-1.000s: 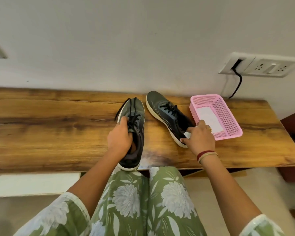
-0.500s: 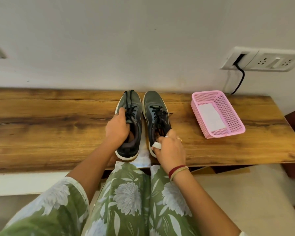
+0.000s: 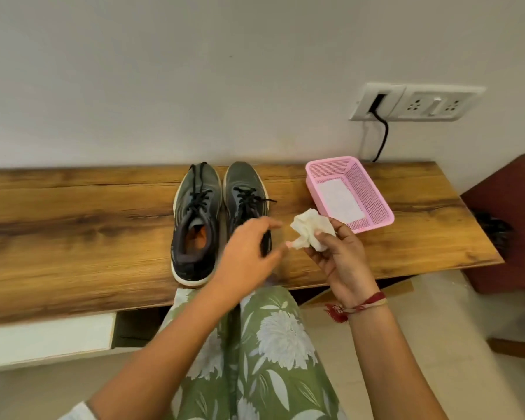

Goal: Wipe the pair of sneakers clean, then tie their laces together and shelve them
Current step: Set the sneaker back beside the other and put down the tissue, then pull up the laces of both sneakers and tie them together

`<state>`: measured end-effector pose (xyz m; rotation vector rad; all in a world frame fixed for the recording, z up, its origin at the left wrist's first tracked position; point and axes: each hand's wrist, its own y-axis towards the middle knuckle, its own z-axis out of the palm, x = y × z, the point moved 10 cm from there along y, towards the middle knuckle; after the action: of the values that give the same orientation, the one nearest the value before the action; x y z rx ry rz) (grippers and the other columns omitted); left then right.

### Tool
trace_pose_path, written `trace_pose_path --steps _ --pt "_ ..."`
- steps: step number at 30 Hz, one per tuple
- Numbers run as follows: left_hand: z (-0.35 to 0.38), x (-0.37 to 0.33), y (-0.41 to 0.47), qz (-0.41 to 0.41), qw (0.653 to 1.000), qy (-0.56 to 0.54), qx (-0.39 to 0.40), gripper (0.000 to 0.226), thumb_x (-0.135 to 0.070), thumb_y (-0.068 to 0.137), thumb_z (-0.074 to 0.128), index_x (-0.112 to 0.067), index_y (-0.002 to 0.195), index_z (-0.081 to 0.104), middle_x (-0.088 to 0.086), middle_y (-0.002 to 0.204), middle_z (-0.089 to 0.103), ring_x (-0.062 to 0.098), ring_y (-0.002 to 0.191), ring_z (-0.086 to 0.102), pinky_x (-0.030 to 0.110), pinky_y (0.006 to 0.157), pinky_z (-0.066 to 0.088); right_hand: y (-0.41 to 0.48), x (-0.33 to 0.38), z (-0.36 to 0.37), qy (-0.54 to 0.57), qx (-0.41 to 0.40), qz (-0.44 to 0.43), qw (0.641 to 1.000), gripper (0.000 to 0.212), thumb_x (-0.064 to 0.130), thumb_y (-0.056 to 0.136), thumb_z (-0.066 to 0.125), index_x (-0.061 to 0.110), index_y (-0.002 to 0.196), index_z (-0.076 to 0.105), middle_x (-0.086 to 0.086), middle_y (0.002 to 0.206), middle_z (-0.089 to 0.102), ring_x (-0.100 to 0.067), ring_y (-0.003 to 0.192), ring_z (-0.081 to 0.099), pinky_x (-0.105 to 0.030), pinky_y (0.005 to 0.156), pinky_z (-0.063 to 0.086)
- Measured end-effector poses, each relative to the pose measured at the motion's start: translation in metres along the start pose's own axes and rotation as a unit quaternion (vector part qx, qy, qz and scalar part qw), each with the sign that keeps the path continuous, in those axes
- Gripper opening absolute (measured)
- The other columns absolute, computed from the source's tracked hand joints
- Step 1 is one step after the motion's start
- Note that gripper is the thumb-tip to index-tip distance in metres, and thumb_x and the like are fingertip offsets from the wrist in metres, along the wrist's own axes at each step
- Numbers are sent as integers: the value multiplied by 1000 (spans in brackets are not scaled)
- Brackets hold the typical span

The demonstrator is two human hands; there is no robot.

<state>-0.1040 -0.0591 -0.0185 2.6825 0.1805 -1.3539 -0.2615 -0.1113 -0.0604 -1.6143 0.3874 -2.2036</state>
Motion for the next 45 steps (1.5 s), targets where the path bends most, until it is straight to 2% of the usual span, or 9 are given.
trace_pose_path --steps 4,9,13,18,23,26,33,40,45 --pt "35 4 8 -93 987 -126 18 16 -29 87 67 -27 102 63 -13 94 65 -1 85 59 15 76 45 -1 3 -16 -13 3 4 1000 28 6 85 62 9 113 61 -7 106 68 -17 93 64 -25 69 55" --pt "51 2 22 -105 989 -105 13 8 -23 92 60 -23 84 60 -12 75 60 6 71 57 13 62 42 8 4 -32 -30 -15 -6 999 17 10 87 62 14 104 65 -2 100 69 -12 88 64 -22 65 54" --pt "67 7 25 -125 988 -79 39 9 -20 95 54 -23 87 56 -7 83 60 14 78 61 27 71 47 20 10 -59 12 -51 -23 998 21 7 89 59 11 109 62 -3 103 68 -14 90 65 -26 67 54" --pt "76 5 26 -119 991 -60 34 7 -23 94 54 -26 98 49 -8 109 55 0 74 52 21 64 39 39 -2 -122 -9 -202 7 979 28 -5 89 53 12 112 55 -14 116 58 -19 85 60 -24 58 50" --pt "71 10 15 -99 992 -73 25 18 -28 93 57 -25 110 54 -7 117 54 4 94 56 24 77 45 60 -13 -164 28 -303 35 952 44 -20 83 37 13 110 46 -18 124 48 -30 96 56 -39 74 55" --pt "64 11 14 -85 994 -69 16 18 -27 92 58 -23 110 56 -7 116 55 3 95 55 16 70 41 63 -1 -170 -69 -338 -24 938 40 -11 82 52 18 110 48 -11 119 52 -22 89 58 -26 64 52" --pt "44 0 9 -25 998 -53 -25 11 -24 92 58 -29 102 56 -12 108 54 -1 94 55 11 68 42 72 9 -161 -431 -300 -99 845 47 20 74 77 13 111 50 -13 124 41 -34 105 51 -45 90 47" --pt "19 -3 7 8 996 -50 -80 9 -22 91 59 -27 98 58 -16 99 53 0 93 56 24 75 49 36 38 -141 -415 -323 -250 813 24 8 83 61 8 107 54 -13 117 43 -27 94 52 -31 76 44" --pt "-4 2 9 25 994 20 -101 9 -20 90 60 -20 100 61 -9 97 55 11 89 53 27 76 45 20 43 -79 -420 -216 -322 821 19 4 85 59 12 102 57 -8 113 46 -17 93 50 -27 73 46"
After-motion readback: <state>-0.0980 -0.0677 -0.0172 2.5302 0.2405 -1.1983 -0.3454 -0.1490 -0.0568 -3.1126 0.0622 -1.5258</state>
